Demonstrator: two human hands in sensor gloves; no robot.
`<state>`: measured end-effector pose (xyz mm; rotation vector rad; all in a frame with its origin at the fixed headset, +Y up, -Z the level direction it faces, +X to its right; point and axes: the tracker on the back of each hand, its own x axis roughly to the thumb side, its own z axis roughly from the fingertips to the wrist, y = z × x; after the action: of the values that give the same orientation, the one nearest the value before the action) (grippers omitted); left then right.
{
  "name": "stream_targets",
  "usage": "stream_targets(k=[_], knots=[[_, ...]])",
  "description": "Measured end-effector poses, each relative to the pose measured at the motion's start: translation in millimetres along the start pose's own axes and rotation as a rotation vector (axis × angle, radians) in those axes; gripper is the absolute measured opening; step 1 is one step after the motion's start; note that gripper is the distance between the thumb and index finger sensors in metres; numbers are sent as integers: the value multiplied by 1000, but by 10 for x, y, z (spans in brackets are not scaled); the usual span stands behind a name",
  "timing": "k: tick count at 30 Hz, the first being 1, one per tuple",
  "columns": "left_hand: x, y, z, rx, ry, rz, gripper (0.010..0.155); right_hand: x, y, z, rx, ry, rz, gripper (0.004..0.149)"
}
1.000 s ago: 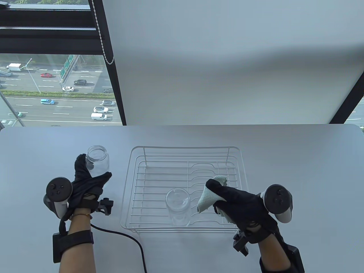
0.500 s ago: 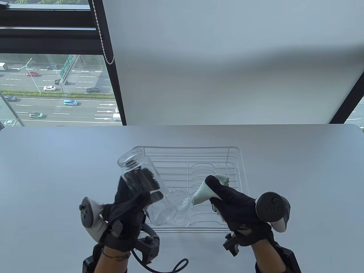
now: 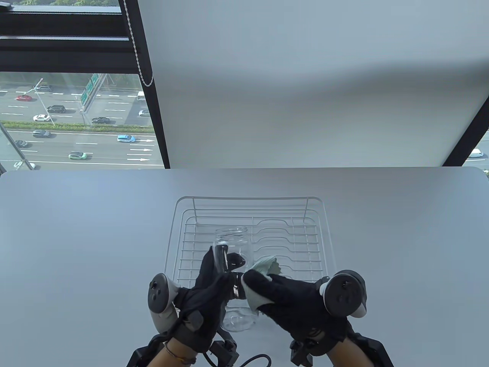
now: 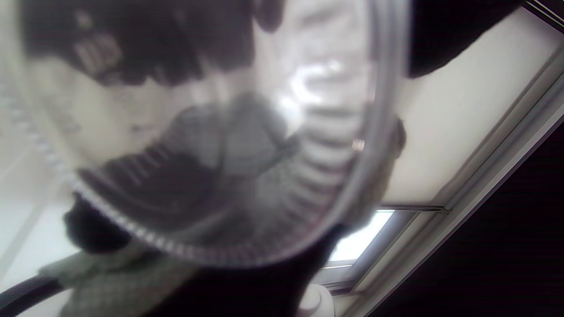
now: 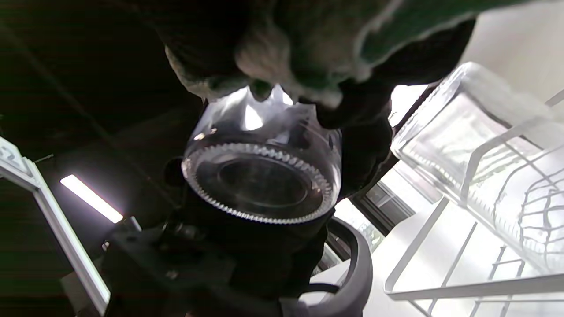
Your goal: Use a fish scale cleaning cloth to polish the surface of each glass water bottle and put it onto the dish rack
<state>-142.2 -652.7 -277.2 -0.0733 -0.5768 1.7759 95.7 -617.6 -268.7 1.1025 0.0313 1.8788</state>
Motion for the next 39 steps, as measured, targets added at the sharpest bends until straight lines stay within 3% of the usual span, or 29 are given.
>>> stream_targets(k=[1, 3, 6, 7, 9, 11, 13, 15, 17, 19, 21, 23, 24, 25, 28, 29, 33, 34, 36, 39], knots=[[-3, -3, 2, -6, -3, -25, 98, -33, -11, -5, 28, -1, -23, 51], [-39, -45, 10, -24, 18, -47, 99, -91, -51, 5, -24, 13, -78, 51], [-87, -125, 11, -96, 62, -30, 99, -113, -104, 97, -278, 60, -32, 52], [-92, -138, 10, -100, 60, -29, 100, -103, -100, 107, -308, 61, -20, 52], [-81, -126, 11, -84, 49, -28, 99, -70, -105, 89, -204, 29, -16, 51], [-56, -80, 14, -39, 27, -33, 99, -73, -56, 11, 68, 9, -95, 50], [-43, -53, 9, -34, 18, -37, 98, -107, -12, -15, 177, 31, -191, 50], [-43, -67, 25, -45, 30, -48, 99, -135, -43, -22, 85, 0, -177, 49], [-62, -118, 15, -61, 38, -63, 99, -165, -121, 47, -154, 47, -71, 50], [-115, -167, 18, -89, 65, -52, 100, -192, -121, 89, -306, 64, -18, 51], [-149, -148, 8, -76, 82, -9, 99, -201, -114, 82, -193, 64, -81, 51], [-149, -95, 2, -42, 63, -7, 100, -213, -60, 10, 70, 31, -169, 49], [-143, -82, -3, -35, 57, -8, 99, -216, -32, -1, 148, 38, -206, 49], [-129, -74, 2, -44, 60, -17, 98, -220, -7, -19, 193, 35, -241, 49], [-40, -130, 39, -53, 21, -53, 98, -205, -48, -37, 184, -16, -272, 48], [-18, -134, 37, -56, 11, -71, 100, -191, -60, -25, 171, -15, -276, 48], [-40, -194, 44, -99, 35, -52, 99, -114, -170, 89, -232, 30, -64, 51], [-57, -209, 48, -105, 46, -45, 100, -101, -165, 97, -273, 33, -29, 51], [-66, -199, 42, -94, 52, -23, 99, -85, -159, 78, -157, 13, -59, 50], [-41, -150, 37, -69, 41, -46, 98, -98, -61, 4, 225, 21, -218, 49]])
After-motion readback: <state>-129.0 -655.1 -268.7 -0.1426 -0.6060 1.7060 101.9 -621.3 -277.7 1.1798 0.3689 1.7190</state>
